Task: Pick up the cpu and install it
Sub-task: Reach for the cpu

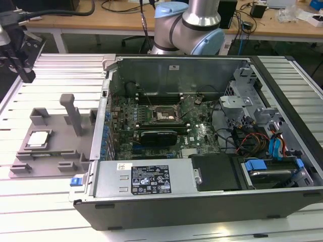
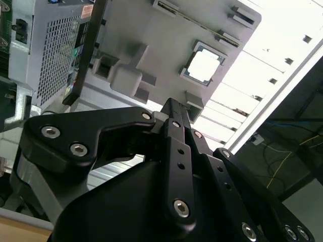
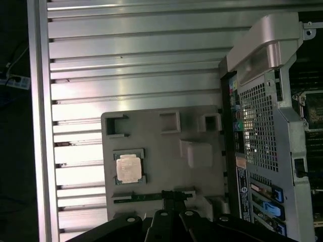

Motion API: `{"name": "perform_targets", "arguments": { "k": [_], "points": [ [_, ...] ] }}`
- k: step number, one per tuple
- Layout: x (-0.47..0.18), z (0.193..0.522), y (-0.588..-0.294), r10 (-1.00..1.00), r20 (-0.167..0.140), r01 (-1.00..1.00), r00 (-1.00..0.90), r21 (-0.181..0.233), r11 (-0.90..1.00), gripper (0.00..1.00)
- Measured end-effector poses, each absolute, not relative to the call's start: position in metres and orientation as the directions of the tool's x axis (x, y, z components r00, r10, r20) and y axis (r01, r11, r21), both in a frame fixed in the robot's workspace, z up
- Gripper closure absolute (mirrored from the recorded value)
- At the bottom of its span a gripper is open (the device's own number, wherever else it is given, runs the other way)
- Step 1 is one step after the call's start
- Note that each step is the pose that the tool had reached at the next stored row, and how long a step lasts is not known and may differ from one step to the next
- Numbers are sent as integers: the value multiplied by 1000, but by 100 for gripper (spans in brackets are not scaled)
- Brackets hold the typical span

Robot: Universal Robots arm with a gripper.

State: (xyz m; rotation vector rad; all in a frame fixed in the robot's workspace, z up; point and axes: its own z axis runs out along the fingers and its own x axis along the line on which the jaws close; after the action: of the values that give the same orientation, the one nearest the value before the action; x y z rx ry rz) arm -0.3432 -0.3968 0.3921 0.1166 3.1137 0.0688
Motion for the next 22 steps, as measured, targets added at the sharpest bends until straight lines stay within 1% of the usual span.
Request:
{"name": "perform_targets", "arguments": {
  "k": [15, 22],
  "points": [
    [-389, 392, -397, 75, -23, 74, -997, 45, 996, 89],
    [-395, 392, -397, 75, -23, 74, -997, 45, 996, 89]
  ]
}}
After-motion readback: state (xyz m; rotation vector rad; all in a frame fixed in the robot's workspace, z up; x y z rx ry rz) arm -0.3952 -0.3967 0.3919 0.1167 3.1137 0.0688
